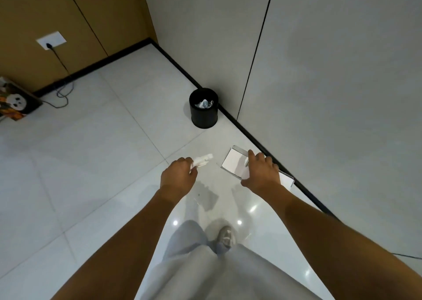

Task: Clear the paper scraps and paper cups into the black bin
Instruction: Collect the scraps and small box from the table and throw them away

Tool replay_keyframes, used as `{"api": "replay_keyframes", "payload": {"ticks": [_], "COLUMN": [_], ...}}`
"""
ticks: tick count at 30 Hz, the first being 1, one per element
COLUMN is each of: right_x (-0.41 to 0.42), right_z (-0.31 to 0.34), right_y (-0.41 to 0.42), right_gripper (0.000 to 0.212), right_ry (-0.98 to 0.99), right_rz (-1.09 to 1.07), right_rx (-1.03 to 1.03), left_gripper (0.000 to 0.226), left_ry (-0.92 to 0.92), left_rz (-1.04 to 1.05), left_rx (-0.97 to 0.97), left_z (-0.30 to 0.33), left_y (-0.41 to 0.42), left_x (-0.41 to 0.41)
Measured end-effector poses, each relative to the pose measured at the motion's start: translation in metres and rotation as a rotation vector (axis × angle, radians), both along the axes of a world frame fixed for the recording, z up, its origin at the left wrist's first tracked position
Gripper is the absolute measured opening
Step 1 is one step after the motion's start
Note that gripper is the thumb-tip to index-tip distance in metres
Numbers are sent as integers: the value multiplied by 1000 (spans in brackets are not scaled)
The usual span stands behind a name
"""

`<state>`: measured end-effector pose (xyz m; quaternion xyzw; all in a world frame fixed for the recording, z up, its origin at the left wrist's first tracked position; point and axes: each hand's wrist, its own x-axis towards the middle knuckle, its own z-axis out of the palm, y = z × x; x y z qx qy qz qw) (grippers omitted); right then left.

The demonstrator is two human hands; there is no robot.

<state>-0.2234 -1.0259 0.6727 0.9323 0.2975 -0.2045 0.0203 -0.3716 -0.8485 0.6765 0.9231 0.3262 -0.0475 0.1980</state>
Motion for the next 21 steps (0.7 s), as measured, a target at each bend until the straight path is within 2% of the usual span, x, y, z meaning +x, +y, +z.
{"api": "replay_keyframes", "payload": {"ticks": [6, 10, 14, 21], "right_x": [97, 156, 208, 286], "right_z": [-8, -15, -21, -45], "right_y": [89, 164, 232, 304], "right_gripper": [94, 96, 95, 93], "right_ry": [25, 32, 108, 194], "right_rz": [7, -12, -79, -119], "right_rx": [-18, 15, 58, -5], "left_gripper": [25, 24, 23, 24], "left_ry": [58, 34, 63, 147], "left_rz": [8, 31, 11, 33], "left_rx": [-22, -51, -52, -106], "left_z": [-17, -31, -33, -52], "left_y": [86, 155, 216, 293], "left_x": [89, 159, 221, 311]}}
